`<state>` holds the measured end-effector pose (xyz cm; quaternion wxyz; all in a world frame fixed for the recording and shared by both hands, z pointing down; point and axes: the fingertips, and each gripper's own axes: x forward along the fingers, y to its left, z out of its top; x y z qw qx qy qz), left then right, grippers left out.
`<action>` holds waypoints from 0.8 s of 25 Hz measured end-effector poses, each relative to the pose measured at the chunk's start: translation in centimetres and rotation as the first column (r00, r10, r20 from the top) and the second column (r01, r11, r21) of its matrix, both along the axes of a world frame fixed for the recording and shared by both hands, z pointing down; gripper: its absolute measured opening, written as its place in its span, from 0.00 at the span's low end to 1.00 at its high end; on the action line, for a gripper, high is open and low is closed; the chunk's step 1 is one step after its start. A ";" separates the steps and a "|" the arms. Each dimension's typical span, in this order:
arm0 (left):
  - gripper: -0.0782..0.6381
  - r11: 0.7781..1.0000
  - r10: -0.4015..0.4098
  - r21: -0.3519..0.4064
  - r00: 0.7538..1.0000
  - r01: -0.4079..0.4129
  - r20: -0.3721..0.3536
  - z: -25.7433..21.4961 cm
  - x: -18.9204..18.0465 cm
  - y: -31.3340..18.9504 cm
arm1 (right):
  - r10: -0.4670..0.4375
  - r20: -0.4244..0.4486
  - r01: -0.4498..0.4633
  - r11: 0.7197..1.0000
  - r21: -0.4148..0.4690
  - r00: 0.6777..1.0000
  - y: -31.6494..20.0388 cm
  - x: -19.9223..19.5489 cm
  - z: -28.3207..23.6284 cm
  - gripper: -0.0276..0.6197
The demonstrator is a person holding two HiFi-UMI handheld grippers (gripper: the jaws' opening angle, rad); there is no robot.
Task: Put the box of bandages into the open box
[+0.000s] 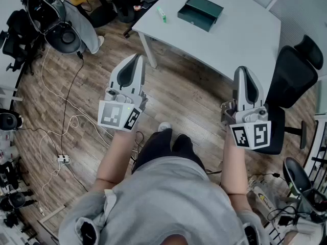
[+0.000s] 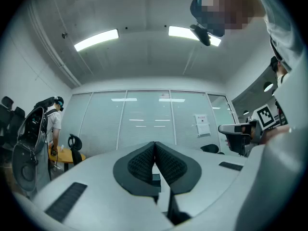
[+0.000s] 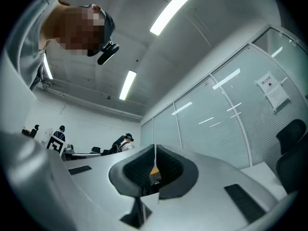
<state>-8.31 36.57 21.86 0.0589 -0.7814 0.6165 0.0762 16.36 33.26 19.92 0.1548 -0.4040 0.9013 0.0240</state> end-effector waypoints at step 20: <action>0.13 0.999 -0.002 -0.034 0.999 0.001 -0.033 1.5 4.0 -0.2 | -0.151 0.032 0.150 0.989 0.016 0.988 -0.2 2.6 -1.2 0.12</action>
